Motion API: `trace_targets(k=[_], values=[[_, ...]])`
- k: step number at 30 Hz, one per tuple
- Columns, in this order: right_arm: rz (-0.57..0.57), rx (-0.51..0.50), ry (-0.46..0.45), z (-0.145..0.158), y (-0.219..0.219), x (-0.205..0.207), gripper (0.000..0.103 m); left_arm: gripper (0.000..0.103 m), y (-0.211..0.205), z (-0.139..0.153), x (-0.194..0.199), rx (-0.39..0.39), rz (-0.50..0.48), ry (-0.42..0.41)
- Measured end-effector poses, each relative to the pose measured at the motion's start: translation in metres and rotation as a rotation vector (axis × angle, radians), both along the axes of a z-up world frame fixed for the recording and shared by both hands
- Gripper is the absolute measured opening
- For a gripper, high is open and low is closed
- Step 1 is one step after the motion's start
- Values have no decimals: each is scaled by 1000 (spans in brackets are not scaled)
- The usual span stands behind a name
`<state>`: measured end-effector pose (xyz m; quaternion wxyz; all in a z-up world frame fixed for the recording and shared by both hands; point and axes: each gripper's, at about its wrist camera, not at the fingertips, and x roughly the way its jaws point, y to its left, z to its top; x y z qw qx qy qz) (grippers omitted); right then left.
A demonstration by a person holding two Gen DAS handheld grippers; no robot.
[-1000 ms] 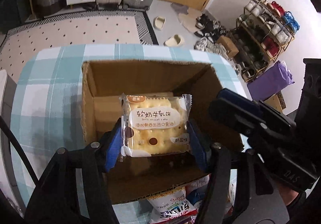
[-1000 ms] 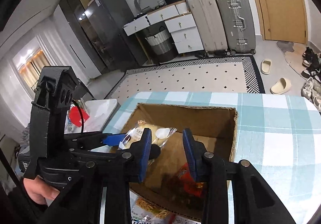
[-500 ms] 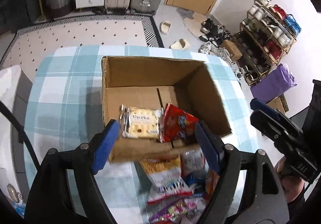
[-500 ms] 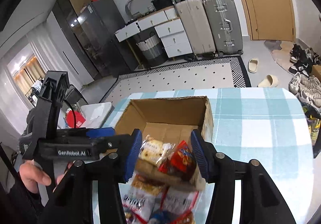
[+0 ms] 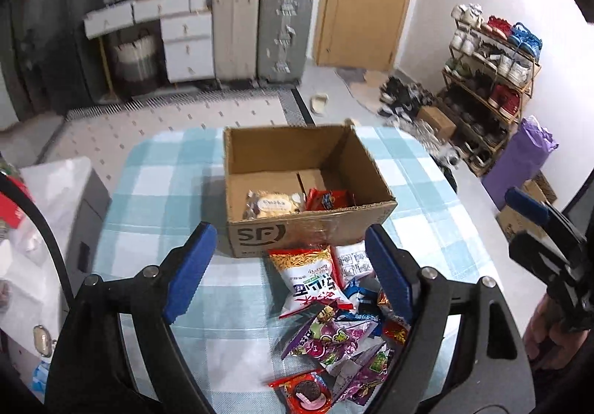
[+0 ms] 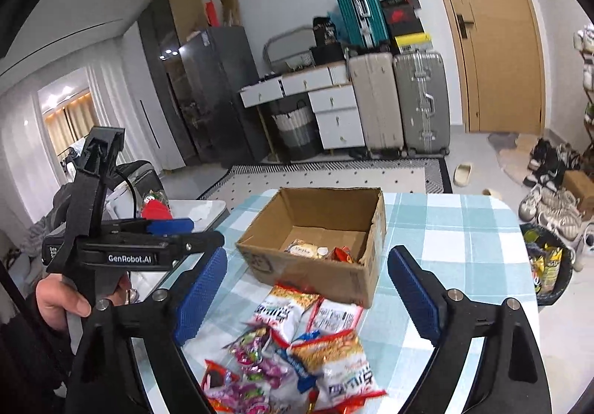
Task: Organize snacks
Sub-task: 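Withdraw both tools from the box back toward the snack pile, then grasp a red cookie pack with left tool while right tool grasps the red Oreo pack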
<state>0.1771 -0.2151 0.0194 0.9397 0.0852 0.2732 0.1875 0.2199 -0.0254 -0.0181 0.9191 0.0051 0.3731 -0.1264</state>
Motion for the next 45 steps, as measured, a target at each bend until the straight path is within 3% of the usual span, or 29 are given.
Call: trace_targets(k=[6,11,14,24,29,38,45], values=[[-19,56,-49,-1,-3,-48,96,86,-3,22,-59,48,25,-149],[-37,55,-78,-4,-2,-74,100,91,5,27,-105,19,42,-220],[-46,50,-95,-7,-1,-90,101,103,14,25,-126,-11,66,-258],[-78,20,-55,-41,4,-108,102,103,43,-5,-162,-42,133,-320],[-99,-2,24,-73,1,-102,102,103,47,-45,-160,-21,141,-283],[-122,-29,226,-140,0,-79,102,103,52,-121,-132,-8,129,-131],[-129,-68,317,-165,2,-62,102,103,62,-150,-118,-30,133,-69]])
